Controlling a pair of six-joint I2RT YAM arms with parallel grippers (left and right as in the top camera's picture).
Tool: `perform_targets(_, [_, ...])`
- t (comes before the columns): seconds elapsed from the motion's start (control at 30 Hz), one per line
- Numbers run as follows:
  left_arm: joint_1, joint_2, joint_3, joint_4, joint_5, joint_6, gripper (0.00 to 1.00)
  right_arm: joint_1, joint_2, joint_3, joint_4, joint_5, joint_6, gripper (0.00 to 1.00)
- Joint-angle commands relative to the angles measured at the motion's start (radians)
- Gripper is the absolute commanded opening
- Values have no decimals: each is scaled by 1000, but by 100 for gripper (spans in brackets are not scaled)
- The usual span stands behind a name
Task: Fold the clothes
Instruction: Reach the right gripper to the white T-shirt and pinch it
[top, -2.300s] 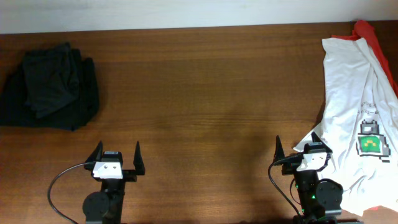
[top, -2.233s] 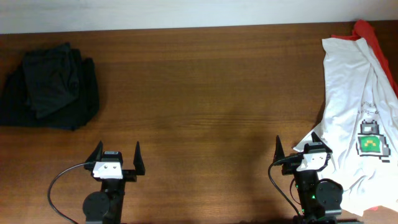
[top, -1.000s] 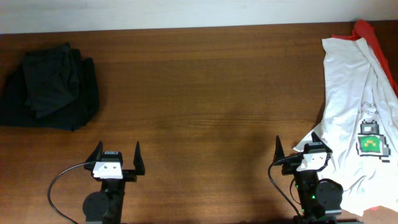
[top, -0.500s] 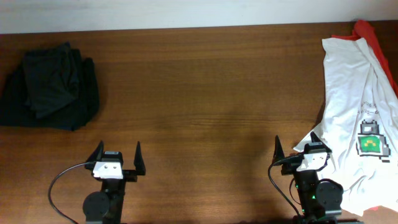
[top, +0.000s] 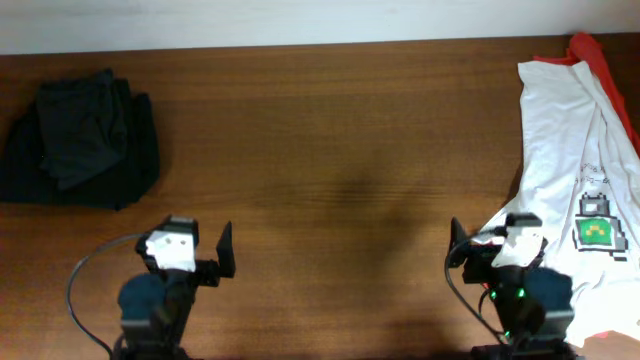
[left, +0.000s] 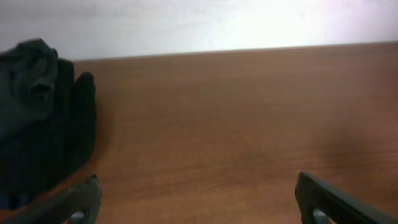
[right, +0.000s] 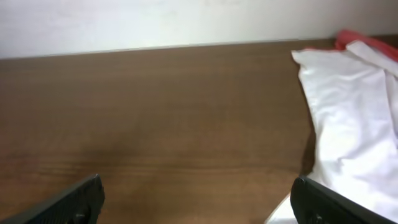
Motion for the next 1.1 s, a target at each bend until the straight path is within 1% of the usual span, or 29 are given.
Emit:
perform_targets(0.0, [3, 132, 121, -53, 15, -6, 99, -8, 181, 150, -81, 21, 13, 99])
perform_targets(0.13, [3, 255, 225, -150, 15, -6, 99, -8, 430, 324, -215, 21, 7, 99])
perform_targets(0.23, [3, 312, 256, -163, 15, -6, 99, -8, 595, 413, -258, 22, 8, 99])
perform_targets(0.33, [3, 322, 256, -169, 15, -6, 99, -16, 704, 430, -265, 46, 19, 99])
perform_targets(0.37, [3, 322, 256, -171, 15, -6, 99, -24, 727, 430, -272, 68, 48, 99])
perform_targets(0.43, [3, 322, 256, -171, 15, -7, 99, -63, 794, 430, -313, 141, 160, 99])
perform_targets(0.5, [3, 322, 256, -171, 15, -6, 99, -120, 863, 430, -327, 164, 218, 99])
perform_targets(0.57, [3, 322, 256, -171, 15, -6, 99, -176, 931, 430, -319, 160, 223, 99])
perform_targets(0.67, [3, 322, 256, -170, 15, -7, 99, -242, 1030, 430, -320, 160, 223, 91])
perform_targets(0.73, [3, 322, 256, -170, 15, -6, 99, -269, 1100, 430, -317, 160, 222, 90])
perform_targets(0.87, [3, 322, 256, -171, 15, -7, 99, -286, 1203, 430, -314, 162, 222, 78])
perform_targets(0.9, [3, 322, 256, -171, 15, -7, 99, -289, 1216, 430, -311, 160, 222, 72])
perform_targets(0.93, [3, 322, 256, -171, 15, -7, 99, -290, 1226, 430, -303, 162, 222, 62])
perform_targets(0.97, [3, 322, 256, -170, 15, -7, 99, -291, 1227, 430, -301, 164, 222, 48])
perform_targets(1.0, [3, 322, 256, -170, 15, -7, 99, -291, 1224, 431, -295, 164, 222, 31])
perform_targets(1.03, [3, 322, 256, -170, 15, -7, 99, -291, 1215, 437, -294, 164, 222, 18])
perform_targets(1.07, [3, 322, 256, -171, 15, -7, 99, -291, 1206, 446, -296, 164, 222, 13])
